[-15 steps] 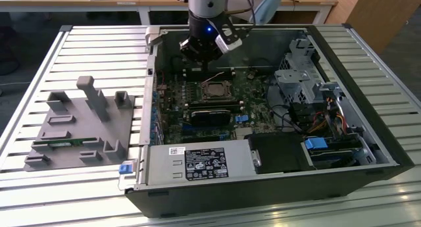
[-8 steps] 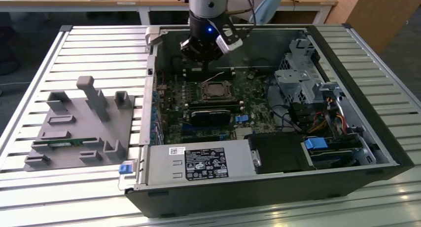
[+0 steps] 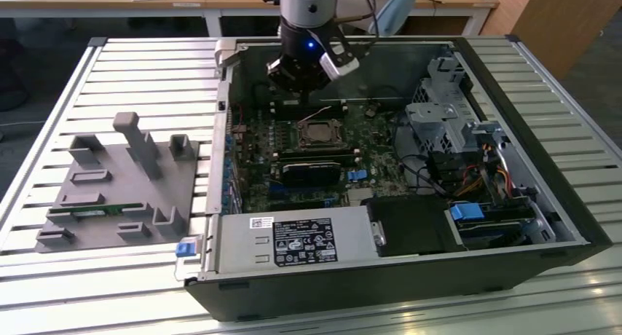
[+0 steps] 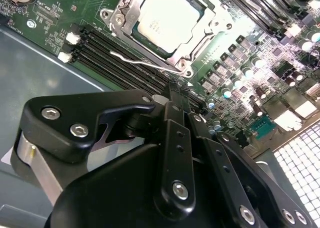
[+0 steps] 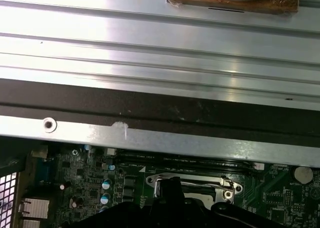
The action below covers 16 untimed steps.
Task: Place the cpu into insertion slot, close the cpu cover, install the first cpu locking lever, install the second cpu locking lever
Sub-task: 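Install the first cpu locking lever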
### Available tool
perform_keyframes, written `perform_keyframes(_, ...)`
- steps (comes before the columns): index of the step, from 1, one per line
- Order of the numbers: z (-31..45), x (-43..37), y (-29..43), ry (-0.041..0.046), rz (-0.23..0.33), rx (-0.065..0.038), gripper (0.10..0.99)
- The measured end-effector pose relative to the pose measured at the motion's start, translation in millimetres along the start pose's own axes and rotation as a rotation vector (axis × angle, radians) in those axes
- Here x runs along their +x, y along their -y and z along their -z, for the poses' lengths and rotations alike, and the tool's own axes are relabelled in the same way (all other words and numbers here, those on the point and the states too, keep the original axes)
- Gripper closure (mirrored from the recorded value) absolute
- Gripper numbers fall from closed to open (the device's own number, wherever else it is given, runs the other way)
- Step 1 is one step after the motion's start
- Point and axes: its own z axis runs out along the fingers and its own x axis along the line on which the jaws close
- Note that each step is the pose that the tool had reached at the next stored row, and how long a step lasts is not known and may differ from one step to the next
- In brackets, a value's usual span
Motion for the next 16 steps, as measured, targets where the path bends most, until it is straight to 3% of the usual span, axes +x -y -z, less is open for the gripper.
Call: perform_keyframes(16,-3.8,-1.1,0.3,0.0,-0.001,0.0,0.98)
